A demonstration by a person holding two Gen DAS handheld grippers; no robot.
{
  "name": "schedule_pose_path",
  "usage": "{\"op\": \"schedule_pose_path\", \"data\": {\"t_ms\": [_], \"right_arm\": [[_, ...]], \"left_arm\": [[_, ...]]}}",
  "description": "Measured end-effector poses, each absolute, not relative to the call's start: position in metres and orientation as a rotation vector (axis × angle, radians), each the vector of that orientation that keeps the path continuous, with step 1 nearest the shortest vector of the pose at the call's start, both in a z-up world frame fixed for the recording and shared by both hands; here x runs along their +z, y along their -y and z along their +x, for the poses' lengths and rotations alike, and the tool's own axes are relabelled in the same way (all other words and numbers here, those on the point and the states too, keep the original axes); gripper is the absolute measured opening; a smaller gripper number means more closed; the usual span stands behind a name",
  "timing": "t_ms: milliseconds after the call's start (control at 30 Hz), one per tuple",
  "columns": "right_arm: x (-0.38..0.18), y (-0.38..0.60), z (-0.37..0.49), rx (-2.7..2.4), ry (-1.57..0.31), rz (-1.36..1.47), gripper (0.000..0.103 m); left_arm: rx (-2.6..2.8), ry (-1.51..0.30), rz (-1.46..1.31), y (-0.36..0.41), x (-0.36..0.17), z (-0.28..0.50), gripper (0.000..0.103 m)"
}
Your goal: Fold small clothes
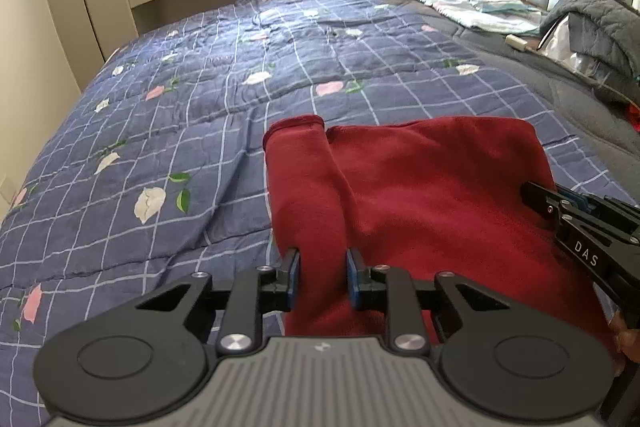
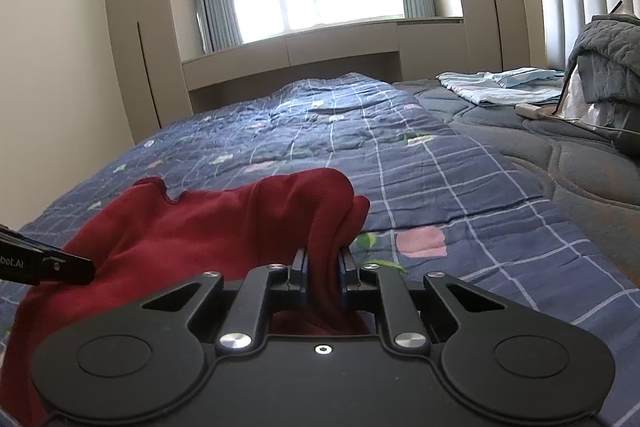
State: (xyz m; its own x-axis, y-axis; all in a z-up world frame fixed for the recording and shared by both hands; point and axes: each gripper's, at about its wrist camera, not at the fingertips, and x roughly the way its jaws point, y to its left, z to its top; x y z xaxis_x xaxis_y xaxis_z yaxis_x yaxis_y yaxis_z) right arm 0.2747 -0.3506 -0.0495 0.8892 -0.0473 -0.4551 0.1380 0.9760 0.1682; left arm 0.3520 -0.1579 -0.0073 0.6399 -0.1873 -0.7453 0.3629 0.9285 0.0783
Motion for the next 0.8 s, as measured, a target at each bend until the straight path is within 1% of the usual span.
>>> {"op": "schedule_pose_path", "data": {"t_ms": [467, 800], "right_arm": [[-0.003, 0.331, 0.235, -0.124, -0.383, 0.228, 0.013], [0.027, 0.3, 0.233, -0.065, -0.342, 0.203, 0.013]], "left_arm": [[-0.373, -0.751, 0.126, 0.135, 0.024, 0.321, 0.02], [-0.361, -0.742, 0.046, 0.097, 0.037, 0.315, 0.019]]}}
